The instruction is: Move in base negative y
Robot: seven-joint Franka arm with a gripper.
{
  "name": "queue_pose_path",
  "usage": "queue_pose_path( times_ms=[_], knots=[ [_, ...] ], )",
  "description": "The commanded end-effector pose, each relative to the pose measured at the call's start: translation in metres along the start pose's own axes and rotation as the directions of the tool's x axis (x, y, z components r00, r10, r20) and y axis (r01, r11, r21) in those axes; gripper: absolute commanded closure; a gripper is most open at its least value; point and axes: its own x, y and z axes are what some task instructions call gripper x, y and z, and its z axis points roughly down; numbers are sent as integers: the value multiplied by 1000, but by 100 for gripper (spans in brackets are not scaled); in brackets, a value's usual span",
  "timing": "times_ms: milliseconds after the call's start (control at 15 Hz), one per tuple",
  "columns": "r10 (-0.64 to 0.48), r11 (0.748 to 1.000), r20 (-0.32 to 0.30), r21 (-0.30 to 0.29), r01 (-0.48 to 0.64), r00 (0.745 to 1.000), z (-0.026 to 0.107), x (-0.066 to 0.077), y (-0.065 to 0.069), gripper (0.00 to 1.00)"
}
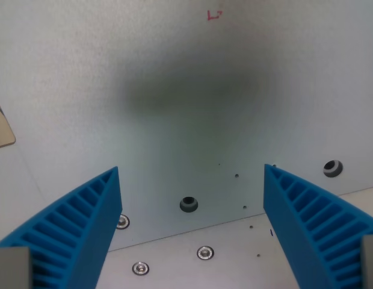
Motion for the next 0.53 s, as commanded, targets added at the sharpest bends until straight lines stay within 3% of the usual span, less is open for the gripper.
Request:
queue_pose_path(
  times_ms=[67,533],
  knots=[
    [0,1000,-6,1,0,1000,-2,3,5,0],
    [0,1000,-6,1,0,1000,-2,19,40,0]
  ],
)
